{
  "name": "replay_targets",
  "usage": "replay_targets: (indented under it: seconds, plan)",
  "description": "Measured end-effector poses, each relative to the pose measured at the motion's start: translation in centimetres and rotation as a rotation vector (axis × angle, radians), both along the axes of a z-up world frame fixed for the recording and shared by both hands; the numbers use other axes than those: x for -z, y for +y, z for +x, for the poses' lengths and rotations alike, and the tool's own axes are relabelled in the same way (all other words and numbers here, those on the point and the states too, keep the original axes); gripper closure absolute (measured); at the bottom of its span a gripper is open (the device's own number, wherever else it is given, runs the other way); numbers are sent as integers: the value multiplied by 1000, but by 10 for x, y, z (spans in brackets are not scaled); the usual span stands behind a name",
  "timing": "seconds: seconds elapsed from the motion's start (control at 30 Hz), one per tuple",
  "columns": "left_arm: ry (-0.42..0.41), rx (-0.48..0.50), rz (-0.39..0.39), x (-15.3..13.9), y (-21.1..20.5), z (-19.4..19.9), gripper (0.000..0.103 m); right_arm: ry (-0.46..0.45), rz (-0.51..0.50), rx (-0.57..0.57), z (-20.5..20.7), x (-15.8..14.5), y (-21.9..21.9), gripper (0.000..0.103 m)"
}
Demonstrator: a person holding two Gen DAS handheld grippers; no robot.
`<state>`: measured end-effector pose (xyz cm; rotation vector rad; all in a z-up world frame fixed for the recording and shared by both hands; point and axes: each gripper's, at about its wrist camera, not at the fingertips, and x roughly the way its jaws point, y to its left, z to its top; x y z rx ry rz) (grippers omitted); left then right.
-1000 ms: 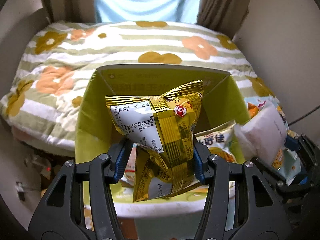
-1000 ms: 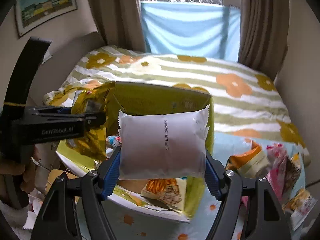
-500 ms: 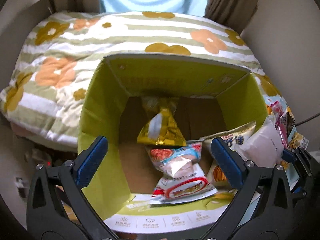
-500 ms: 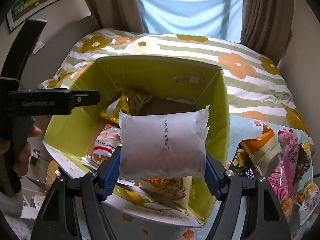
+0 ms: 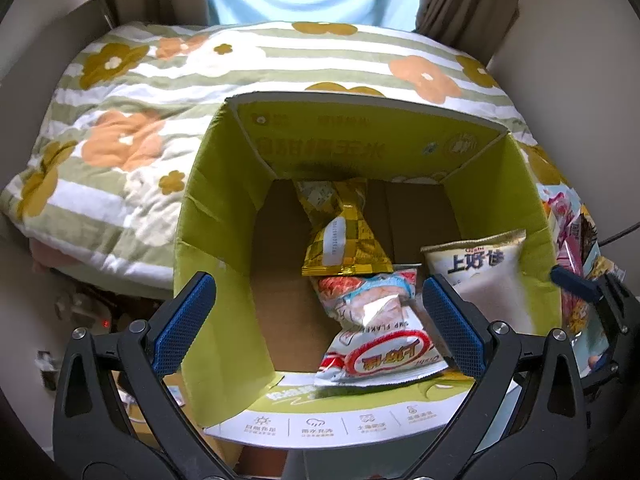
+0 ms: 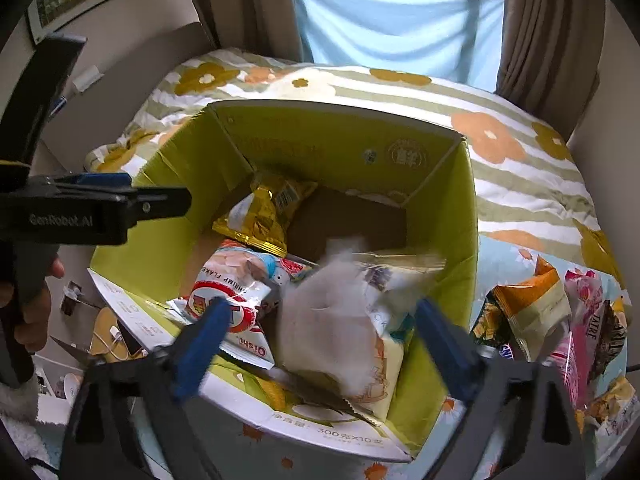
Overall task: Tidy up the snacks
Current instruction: 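Carry both packets over the yellow box and release them inside, then move both grippers back toward the remaining snacks on the table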
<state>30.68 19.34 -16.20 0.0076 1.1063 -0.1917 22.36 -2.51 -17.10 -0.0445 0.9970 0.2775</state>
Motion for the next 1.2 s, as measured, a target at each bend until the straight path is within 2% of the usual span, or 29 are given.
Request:
replay_targets:
  seconds: [0.3,0.5,0.73,0.97,1.2]
  plan:
    - [9,16,-7,7,2,-15,0,-1,-10,28,-9,2,-4,5]
    - [-6,36,-25,0,2,-24,0,-10,-18,44,-18,-7,-3,5]
    - [-35,89,-38,-13,-6,-33,0,-47,1,127,-33,-23,-15,5]
    - [-67,156,-58,-26,-36,-39,0,-95,-30,195,-54,-39,-40,5]
    - [-109,255,-68,-41,-97,-49,0,-157,-76,260,-77,-55,-87,5]
